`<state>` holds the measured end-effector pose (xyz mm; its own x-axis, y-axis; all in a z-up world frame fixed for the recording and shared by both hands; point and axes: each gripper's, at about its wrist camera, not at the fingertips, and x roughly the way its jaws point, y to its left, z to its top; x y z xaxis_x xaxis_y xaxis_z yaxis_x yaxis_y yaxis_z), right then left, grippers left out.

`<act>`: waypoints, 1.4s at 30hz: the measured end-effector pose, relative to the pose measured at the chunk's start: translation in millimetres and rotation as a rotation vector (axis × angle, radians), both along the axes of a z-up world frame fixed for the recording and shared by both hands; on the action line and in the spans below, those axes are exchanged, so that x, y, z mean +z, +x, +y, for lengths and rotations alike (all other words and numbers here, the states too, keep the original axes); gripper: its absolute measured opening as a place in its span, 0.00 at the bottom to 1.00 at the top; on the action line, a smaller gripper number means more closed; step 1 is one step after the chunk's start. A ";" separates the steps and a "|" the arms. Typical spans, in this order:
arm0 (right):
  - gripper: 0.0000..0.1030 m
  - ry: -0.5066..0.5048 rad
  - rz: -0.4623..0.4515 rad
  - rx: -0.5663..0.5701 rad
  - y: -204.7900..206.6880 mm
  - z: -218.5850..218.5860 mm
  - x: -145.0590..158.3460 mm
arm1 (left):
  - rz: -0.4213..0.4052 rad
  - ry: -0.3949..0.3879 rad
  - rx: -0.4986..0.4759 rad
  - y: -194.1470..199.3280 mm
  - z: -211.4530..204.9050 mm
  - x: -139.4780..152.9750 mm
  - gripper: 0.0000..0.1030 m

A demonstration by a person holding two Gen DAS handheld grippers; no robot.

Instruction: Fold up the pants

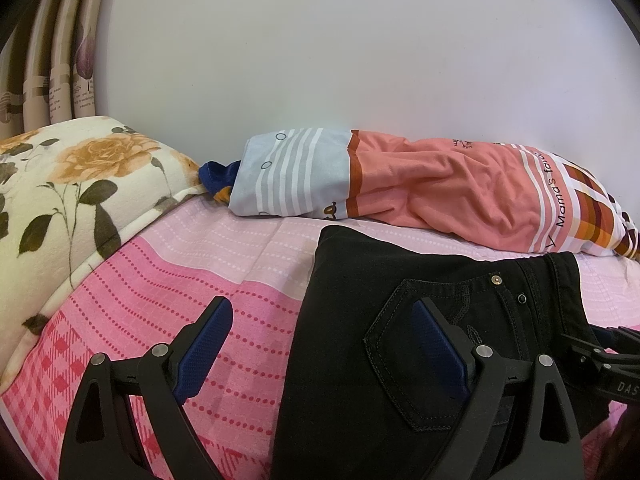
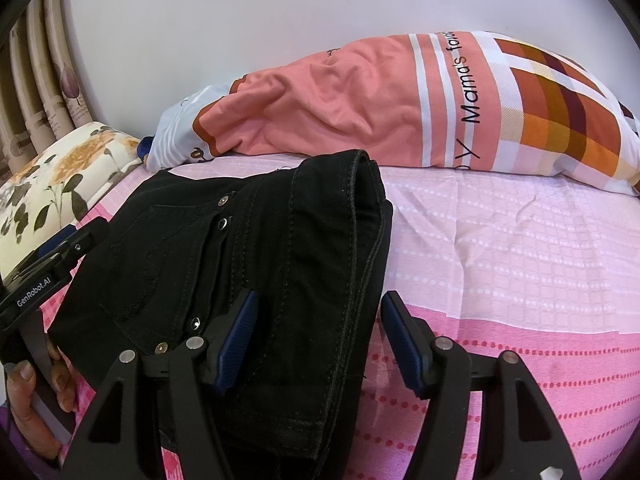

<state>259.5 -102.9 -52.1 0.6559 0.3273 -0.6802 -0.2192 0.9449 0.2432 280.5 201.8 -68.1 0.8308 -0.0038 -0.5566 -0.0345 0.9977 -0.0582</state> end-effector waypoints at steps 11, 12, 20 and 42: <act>0.60 -0.001 0.001 0.000 0.3 0.0 0.4 | -0.001 0.002 0.000 -0.5 0.4 -1.3 0.89; 0.60 -0.001 0.001 0.001 -0.1 2.1 0.6 | -0.001 0.002 -0.001 -0.6 0.4 -1.6 0.89; 0.61 -0.005 0.000 0.000 0.2 2.4 -0.1 | -0.002 0.013 0.006 -0.1 1.6 -0.9 0.89; 0.92 -0.046 -0.184 0.001 -96.7 -75.5 66.3 | -0.009 0.202 0.097 -40.1 10.3 34.6 0.98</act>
<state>162.9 -178.4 14.2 0.7705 0.2993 -0.5629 -0.2568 0.9539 0.1557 240.4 212.2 -33.4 0.8269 0.1870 -0.5303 -0.1308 0.9812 0.1420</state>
